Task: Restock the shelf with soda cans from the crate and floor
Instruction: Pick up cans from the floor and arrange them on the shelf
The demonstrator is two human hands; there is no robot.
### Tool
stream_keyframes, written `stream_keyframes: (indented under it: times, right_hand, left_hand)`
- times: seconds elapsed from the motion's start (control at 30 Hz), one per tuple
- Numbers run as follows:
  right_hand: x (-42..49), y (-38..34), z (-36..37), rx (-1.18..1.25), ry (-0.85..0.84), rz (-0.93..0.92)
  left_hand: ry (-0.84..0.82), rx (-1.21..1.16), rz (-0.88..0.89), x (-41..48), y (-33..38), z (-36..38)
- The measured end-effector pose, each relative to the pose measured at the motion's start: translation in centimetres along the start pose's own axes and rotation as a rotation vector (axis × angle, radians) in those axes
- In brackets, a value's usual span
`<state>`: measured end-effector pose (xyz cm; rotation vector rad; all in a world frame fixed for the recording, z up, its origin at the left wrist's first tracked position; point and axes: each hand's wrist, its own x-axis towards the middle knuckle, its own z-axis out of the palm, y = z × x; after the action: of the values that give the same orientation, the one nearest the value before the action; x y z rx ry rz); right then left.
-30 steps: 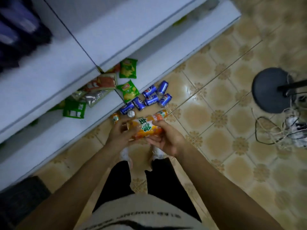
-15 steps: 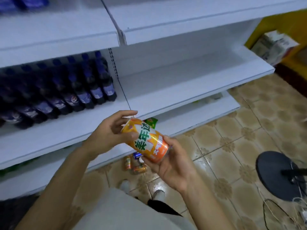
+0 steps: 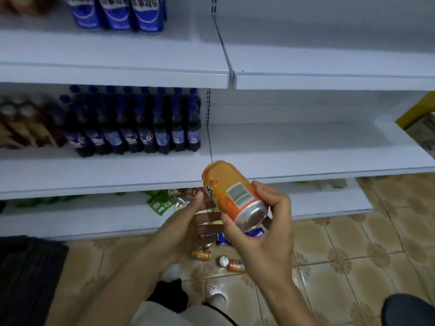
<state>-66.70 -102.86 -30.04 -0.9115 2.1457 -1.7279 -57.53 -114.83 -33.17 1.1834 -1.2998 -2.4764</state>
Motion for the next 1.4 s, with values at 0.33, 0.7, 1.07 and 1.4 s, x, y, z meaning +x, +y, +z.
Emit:
stream_keyframes:
  times: [0.33, 0.7, 1.07, 1.4]
  right_hand:
    - [-2.7, -2.8, 7.5, 0.208, -0.231, -0.127]
    - [-8.8, -12.0, 24.2, 1.373, -0.666, 0.927]
    - [-16.0, -18.2, 39.1, 0.538, -0.845, 0.597]
    - [-14.1, -23.8, 43.7, 0.316, -0.911, -0.037]
  left_hand:
    - [0.108, -0.299, 0.218, -6.0, -0.6, -7.2]
    - [0.377, -0.016, 0.669, -17.4, 3.0, -21.6]
    - [0.684, 0.143, 0.782, -28.9, 4.3, -39.2]
    - [0.642, 0.333, 0.86, -30.5, 8.1, -43.4]
